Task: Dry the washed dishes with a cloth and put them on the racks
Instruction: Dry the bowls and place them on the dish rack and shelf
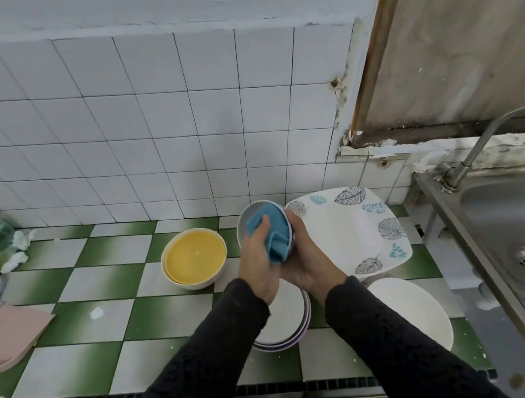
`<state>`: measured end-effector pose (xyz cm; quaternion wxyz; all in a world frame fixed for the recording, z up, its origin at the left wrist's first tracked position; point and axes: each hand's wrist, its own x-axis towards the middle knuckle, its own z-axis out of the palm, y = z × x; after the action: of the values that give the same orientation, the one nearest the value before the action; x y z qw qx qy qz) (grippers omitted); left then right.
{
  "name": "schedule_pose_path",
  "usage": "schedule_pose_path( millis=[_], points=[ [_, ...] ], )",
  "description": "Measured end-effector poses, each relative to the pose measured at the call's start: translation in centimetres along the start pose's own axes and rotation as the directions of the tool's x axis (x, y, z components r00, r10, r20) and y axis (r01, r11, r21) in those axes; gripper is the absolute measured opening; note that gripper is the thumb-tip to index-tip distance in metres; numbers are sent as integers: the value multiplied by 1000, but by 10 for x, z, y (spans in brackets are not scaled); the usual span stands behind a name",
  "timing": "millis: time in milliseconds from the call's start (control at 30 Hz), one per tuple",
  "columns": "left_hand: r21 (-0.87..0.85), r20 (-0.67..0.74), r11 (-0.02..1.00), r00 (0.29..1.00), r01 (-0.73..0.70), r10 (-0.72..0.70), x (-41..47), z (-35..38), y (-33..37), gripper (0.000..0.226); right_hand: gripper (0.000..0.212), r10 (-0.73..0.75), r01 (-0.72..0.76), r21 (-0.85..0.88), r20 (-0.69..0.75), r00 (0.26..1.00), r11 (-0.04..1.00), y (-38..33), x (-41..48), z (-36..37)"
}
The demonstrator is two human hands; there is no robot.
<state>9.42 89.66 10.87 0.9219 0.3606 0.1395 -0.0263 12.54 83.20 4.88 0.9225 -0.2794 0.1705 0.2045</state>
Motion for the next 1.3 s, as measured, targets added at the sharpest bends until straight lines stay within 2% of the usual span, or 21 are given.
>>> schedule_pose_path(
  millis=[67, 100, 133, 167, 233, 267, 333, 400, 433, 500, 533, 600, 667, 767, 833, 900, 967, 1033, 1100, 1200, 1300],
  points=[
    [-368, -130, 930, 991, -11, -39, -7, 6, -9, 45, 82, -27, 28, 42, -11, 1000, 999, 3, 5, 0],
    [-312, -134, 950, 989, 23, -68, -10, 3, -6, 45, 85, -40, 41, 44, -15, 999, 998, 2, 5, 0],
    [73, -144, 997, 989, -27, 38, -9, -2, 3, 38, 85, -53, 53, 5, -19, 998, 999, 0, 6, -1],
    [412, 137, 898, 984, -157, 110, -12, -9, 1, 31, 77, -63, 63, -53, -14, 998, 997, -3, 5, -1],
    [837, 414, 420, 908, -352, -64, 4, -45, 6, 25, 59, -104, 95, -153, -48, 993, 984, -9, 7, -6],
    [870, 484, 178, 866, -460, -127, 11, -61, 14, 29, 59, -107, 94, -163, -71, 992, 982, -10, 8, -9],
    [779, 537, -188, 792, -598, -292, 28, -81, 24, 47, 77, -19, 7, -152, -78, 997, 988, -9, 9, -14],
    [507, 559, -558, 743, -657, -367, 48, -96, 30, 65, 76, 58, -67, -171, -56, 997, 983, -4, 7, -14],
    [401, 581, -677, 743, -617, -333, 54, -99, 33, 69, 70, 67, -74, -173, -46, 997, 982, -3, 6, -13],
    [337, 564, -788, 781, -515, -269, 54, -93, 39, 72, 60, 43, -48, -175, -33, 999, 983, -4, 3, -5],
    [340, 561, -790, 784, -510, -264, 53, -89, 36, 73, 56, 35, -41, -179, -35, 999, 983, -4, 2, -1],
    [521, 505, -657, 818, -544, -277, 54, -85, 27, 74, 56, 25, -36, -183, -63, 998, 983, -5, 1, 8],
    [755, 464, -367, 839, -543, -285, 48, -75, 26, 65, 64, -13, -4, -171, -96, 995, 985, -3, 5, 7],
    [941, 326, 187, 909, -284, -259, 29, -51, 32, 41, 53, -90, 78, -128, -90, 992, 989, -3, 5, 4],
    [850, 246, 521, 935, -81, -256, 23, -43, 37, 41, 50, -54, 51, -86, -33, 998, 995, -3, 2, 6],
    [605, 189, 788, 940, 117, -284, 22, -44, 42, 50, 58, -10, 10, -58, 5, 1000, 998, -2, -2, 11],
    [303, 156, 913, 931, 272, -329, 26, -48, 45, 54, 60, -14, 15, -33, 32, 999, 999, 0, -4, 12],
    [232, 86, 958, 977, 170, -195, 28, -48, 49, 38, 60, -1, 1, 4, 35, 999, 1000, 2, -5, 15],
    [445, 19, 888, 993, -113, 116, 28, -49, 47, 28, 66, 25, -26, 34, 26, 999, 999, 5, -7, 18],
    [695, 181, 604, 909, -389, 377, 26, -61, 42, 40, 74, 70, -70, 62, 11, 997, 996, 13, -6, 20],
    [802, 533, 196, 825, -563, 190, 35, -84, 31, 68, 79, 103, -104, 52, 33, 994, 993, 22, -4, 22]
  ],
)
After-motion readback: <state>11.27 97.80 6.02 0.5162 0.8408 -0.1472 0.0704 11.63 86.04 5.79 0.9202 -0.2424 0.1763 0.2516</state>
